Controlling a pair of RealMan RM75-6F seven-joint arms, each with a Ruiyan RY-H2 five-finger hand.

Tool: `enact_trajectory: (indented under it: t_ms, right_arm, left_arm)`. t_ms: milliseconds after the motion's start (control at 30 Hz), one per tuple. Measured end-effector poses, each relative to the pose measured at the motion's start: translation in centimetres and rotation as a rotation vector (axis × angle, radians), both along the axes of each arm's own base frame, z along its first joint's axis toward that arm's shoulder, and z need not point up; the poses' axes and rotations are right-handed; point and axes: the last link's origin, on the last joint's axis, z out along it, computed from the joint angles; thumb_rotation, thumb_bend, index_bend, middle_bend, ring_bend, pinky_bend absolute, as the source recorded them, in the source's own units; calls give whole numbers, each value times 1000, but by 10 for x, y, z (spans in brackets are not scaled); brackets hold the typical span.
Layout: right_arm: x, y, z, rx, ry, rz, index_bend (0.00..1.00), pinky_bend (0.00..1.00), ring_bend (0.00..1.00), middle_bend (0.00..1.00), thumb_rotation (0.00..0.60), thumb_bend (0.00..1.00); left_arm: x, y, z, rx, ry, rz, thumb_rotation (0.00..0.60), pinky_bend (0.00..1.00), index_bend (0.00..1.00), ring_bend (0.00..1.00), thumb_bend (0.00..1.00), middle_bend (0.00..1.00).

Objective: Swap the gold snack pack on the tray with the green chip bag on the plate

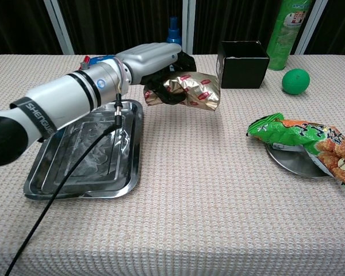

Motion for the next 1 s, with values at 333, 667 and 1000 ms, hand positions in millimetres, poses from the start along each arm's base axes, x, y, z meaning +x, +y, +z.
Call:
enact_trajectory:
  t_ms: [333, 667, 1000]
  right_arm:
    - [-1, -1, -1, 9, -3, -1, 0, 0, 0, 0, 600, 0]
    - [19, -6, -20, 76, -20, 56, 0, 0, 0, 0, 600, 0]
    - [69, -17, -56, 242, -176, 125, 0, 0, 0, 0, 600, 0]
  left_arm:
    - [-5, 17, -12, 3, 44, -2, 600, 147, 88, 43, 237, 66]
    - [-65, 4, 38, 82, 58, 52, 600, 143, 89, 43, 236, 74]
    - [-202, -85, 138, 241, 128, 305, 600, 136, 89, 43, 222, 89]
